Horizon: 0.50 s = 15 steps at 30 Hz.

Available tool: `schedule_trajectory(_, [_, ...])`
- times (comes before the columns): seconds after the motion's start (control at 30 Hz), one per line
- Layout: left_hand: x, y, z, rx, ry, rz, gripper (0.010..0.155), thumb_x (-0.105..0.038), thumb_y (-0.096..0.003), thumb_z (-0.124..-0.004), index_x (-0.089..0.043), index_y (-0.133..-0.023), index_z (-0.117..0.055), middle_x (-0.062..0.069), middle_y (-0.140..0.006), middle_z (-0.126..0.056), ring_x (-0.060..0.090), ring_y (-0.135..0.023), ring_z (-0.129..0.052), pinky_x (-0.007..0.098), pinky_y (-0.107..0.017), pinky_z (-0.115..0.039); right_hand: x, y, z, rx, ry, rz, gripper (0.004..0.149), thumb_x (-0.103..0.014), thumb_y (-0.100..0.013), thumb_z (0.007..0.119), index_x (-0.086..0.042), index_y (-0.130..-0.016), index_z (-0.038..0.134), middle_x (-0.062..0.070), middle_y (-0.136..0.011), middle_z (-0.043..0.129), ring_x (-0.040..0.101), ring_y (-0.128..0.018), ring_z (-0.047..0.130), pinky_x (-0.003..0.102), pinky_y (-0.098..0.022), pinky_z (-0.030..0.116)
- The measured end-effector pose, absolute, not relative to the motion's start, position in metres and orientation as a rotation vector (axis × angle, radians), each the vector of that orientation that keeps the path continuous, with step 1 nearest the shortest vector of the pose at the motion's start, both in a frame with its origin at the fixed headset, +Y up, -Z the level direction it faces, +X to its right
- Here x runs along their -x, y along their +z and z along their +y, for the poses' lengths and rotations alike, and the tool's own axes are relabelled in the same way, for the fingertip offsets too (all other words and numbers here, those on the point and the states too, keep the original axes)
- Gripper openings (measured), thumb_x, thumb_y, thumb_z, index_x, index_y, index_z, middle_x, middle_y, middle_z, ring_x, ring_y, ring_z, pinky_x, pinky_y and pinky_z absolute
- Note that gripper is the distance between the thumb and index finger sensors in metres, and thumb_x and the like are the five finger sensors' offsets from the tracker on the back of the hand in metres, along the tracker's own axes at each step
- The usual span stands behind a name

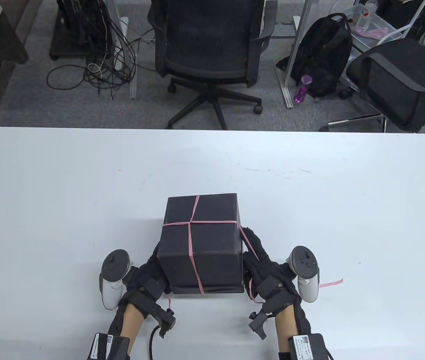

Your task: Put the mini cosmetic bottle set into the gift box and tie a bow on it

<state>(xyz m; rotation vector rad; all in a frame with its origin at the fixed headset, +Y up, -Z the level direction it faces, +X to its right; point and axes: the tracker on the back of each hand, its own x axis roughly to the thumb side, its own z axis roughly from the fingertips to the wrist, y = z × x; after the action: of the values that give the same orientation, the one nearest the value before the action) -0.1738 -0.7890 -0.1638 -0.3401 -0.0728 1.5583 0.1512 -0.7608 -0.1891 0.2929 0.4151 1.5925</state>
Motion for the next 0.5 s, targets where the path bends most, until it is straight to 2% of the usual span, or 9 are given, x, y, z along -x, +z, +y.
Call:
schedule_trajectory(0.17, [0.176,-0.1655,-0.7904,0.317,1.599,-0.088,0.059,-0.023,-0.0613,-0.064,-0.038,-0.114,-0.041,0.012,-0.093,-0.083,0.0,-0.021,-0.087,0.024,-0.021,-0.085,-0.1495,-0.1892,-0.7599,-0.311,1.563,0.387,0.057,-0.021,-0.065,0.049,-0.021,-0.116,0.023,0.023,-0.063,0.089,0.003,-0.018,0.084,0.02,-0.011,0.083])
schedule_trajectory(0.33, [0.1754,-0.1669,-0.788,0.306,1.611,-0.143,0.066,-0.02,-0.0576,-0.071,-0.049,-0.108,-0.04,-0.002,-0.094,-0.085,0.002,-0.021,-0.089,0.024,-0.022,-0.086,-0.1483,-0.1891,-0.7565,-0.336,1.514,0.359,0.057,-0.02,-0.065,0.049,-0.019,-0.116,0.023,0.022,-0.062,0.089,0.003,-0.018,0.084,0.021,-0.011,0.082])
schedule_trajectory(0.5, [0.1708,-0.1665,-0.7809,0.233,1.514,-0.247,0.079,-0.022,-0.053,-0.08,-0.052,-0.105,-0.028,-0.012,-0.093,-0.085,0.003,-0.02,-0.091,0.023,-0.022,-0.087,-0.146,-0.1887,-0.755,-0.363,1.453,0.355,0.058,-0.019,-0.065,0.05,-0.017,-0.116,0.023,0.021,-0.062,0.089,0.003,-0.017,0.084,0.021,-0.011,0.082])
